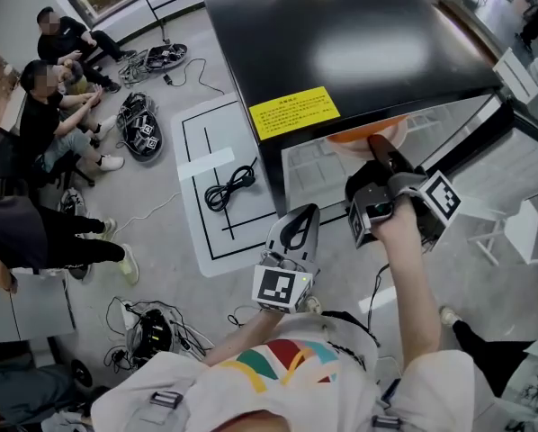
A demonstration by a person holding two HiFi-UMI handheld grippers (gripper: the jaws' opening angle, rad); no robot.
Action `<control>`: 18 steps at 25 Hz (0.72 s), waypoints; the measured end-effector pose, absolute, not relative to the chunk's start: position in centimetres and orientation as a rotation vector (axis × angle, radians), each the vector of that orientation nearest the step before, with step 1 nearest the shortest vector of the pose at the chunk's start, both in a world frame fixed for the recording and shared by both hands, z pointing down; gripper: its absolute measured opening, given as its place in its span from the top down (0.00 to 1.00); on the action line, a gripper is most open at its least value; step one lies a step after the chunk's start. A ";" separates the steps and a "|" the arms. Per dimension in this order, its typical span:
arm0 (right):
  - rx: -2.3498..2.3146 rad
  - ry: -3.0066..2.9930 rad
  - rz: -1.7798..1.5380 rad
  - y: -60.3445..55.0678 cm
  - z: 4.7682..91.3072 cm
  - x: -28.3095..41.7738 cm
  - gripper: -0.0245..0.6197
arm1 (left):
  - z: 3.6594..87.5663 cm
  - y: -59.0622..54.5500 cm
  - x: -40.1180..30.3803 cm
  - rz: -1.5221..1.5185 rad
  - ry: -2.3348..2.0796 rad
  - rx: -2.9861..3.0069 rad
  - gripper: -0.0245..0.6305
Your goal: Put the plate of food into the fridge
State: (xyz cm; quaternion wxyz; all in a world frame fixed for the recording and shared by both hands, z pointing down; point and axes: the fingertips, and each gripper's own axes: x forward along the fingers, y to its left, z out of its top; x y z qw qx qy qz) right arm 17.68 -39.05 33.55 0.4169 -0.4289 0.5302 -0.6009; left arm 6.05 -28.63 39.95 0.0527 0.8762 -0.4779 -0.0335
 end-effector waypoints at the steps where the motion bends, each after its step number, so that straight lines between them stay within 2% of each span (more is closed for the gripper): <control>1: -1.088 1.330 -1.514 -39.3 33.7 17.5 0.94 | 39.9 -29.0 5.9 -0.105 -1.456 2.657 0.96; 18: -1.098 1.416 -1.478 -40.6 33.2 16.6 0.90 | 40.1 -30.6 6.0 -0.117 -1.428 2.645 0.96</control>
